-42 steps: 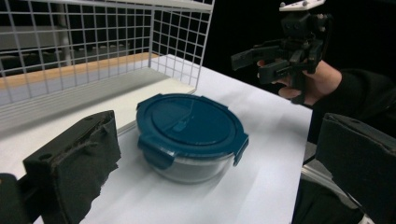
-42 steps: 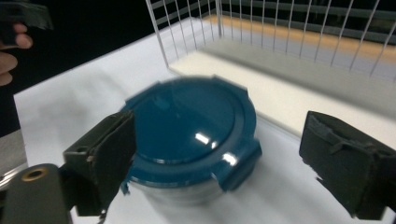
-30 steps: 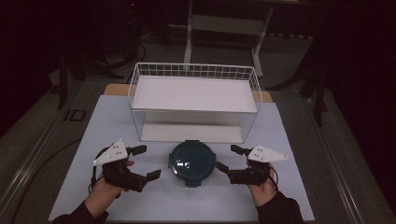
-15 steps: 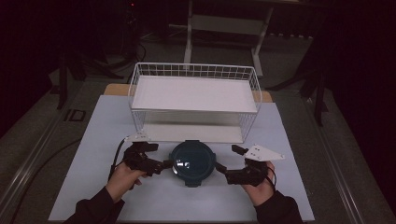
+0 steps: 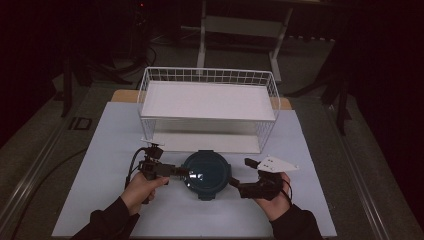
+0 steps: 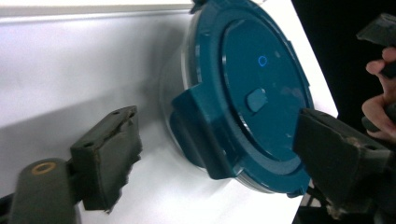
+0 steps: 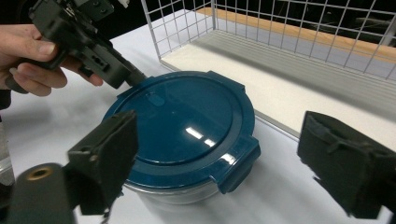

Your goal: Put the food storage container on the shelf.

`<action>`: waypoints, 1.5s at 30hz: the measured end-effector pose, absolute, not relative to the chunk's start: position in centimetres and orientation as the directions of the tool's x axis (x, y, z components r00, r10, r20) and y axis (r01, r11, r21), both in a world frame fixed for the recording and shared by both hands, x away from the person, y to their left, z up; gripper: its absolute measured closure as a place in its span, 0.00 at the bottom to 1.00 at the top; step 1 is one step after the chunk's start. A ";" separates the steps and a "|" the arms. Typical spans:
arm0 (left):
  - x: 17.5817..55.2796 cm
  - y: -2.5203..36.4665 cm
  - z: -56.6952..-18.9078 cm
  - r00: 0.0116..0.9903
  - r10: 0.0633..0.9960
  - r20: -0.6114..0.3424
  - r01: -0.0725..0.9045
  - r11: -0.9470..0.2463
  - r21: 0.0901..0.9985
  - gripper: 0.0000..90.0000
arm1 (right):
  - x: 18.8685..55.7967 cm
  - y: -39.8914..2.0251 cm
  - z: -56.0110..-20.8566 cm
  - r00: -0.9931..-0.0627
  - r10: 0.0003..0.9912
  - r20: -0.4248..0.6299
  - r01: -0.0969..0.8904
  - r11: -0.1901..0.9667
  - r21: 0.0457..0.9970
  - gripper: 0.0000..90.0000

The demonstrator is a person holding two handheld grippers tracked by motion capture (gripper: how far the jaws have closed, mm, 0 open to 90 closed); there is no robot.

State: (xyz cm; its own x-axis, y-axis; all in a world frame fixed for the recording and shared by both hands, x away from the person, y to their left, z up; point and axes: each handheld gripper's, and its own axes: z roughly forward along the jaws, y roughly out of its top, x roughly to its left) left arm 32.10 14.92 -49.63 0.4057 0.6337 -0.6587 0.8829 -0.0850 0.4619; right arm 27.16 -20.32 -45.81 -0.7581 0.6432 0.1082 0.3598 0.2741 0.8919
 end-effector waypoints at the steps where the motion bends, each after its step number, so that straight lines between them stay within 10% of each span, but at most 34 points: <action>1: 32.2 15.0 -49.7 0.398 0.628 -0.669 0.888 -0.080 0.453 0.24 | 27.2 -20.4 -45.8 -0.758 0.643 0.110 0.361 0.273 0.892 0.14; 16: 33.0 15.5 -51.4 0.292 0.561 -0.775 0.944 -0.038 0.328 0.56 | 27.4 -20.4 -46.1 -0.750 0.649 0.126 0.387 0.277 0.879 0.15; 27: 33.4 15.6 -51.9 0.302 0.511 -0.805 0.948 -0.072 0.310 0.57 | 27.8 -20.6 -46.4 -0.737 0.655 0.165 0.429 0.264 0.864 0.16; 45: 30.8 15.2 -50.4 0.466 0.523 -0.713 0.872 -0.135 0.471 0.63 | 30.6 -21.6 -49.7 -0.573 0.580 0.580 0.769 0.135 0.624 0.42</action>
